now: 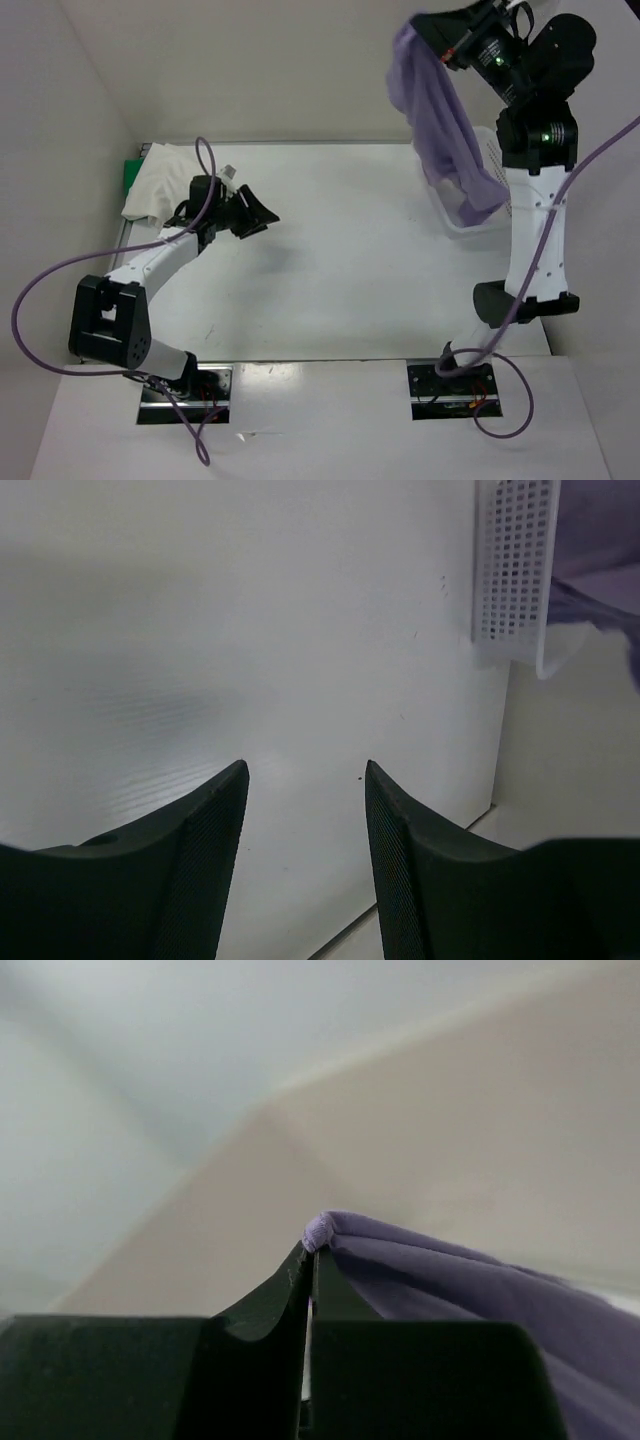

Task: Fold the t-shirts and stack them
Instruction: Grab crumpled tshirt from bin with the right arm, then move the tshirt to the center of the board

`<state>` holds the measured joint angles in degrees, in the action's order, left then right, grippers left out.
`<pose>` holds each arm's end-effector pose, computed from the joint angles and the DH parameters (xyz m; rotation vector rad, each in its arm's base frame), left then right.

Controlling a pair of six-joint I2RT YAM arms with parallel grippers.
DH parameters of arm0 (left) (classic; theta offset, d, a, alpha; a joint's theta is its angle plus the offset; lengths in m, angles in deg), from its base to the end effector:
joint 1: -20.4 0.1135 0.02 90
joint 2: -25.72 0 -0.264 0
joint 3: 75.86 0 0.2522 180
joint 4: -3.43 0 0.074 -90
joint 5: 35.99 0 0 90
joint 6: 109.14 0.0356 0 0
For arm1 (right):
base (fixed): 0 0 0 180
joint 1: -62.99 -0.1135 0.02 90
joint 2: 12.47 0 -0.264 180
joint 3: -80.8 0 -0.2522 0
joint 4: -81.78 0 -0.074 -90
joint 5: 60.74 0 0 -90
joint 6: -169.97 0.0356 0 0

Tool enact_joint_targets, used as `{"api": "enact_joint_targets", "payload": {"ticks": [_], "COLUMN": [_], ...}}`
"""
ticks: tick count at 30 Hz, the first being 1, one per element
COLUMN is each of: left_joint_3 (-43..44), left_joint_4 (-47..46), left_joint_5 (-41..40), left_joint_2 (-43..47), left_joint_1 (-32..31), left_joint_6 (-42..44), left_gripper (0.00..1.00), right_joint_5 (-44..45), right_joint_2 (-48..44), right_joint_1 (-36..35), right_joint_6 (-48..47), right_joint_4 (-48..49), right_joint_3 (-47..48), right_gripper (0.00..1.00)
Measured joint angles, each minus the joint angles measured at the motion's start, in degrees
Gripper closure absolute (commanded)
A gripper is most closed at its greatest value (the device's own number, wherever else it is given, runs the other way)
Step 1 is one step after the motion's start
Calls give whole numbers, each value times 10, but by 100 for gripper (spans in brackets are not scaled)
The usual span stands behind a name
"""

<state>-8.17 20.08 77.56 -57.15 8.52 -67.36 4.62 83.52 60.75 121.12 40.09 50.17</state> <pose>0.3114 -0.0800 0.2532 -0.4529 2.2149 -1.0307 0.3013 0.0266 0.6000 0.1122 1.4442 0.9191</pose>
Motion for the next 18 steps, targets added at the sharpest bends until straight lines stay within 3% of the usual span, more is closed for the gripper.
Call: {"api": "enact_joint_targets", "payload": {"ticks": [4, 9, 11, 15, 18], "left_joint_3": [0, -9, -17, -33, -45], "left_joint_4": [2, 6, 10, 13, 14], "left_joint_5": [-2, -3, -3, -3, -3], "left_joint_2": [0, 12, 23, 36, 39], "left_joint_1": [48, 118, 150, 193, 196], "left_joint_6": [-20, -47, -59, -74, -76], "left_gripper": [42, 39, 36, 31, 28], "right_joint_5": [-104, -156, -168, -179, -159], "right_joint_2": [-11, -52, -65, -76, 7], "right_joint_1": [-108, -84, -76, -29, 7], "right_joint_6": [52, 86, 78, 75, 60], "right_joint_4": [92, 174, 205, 267, 267], "right_joint_3": [120, 82, -2, -279, -438], "right_gripper": [100, 100, 100, 100, 100]}}
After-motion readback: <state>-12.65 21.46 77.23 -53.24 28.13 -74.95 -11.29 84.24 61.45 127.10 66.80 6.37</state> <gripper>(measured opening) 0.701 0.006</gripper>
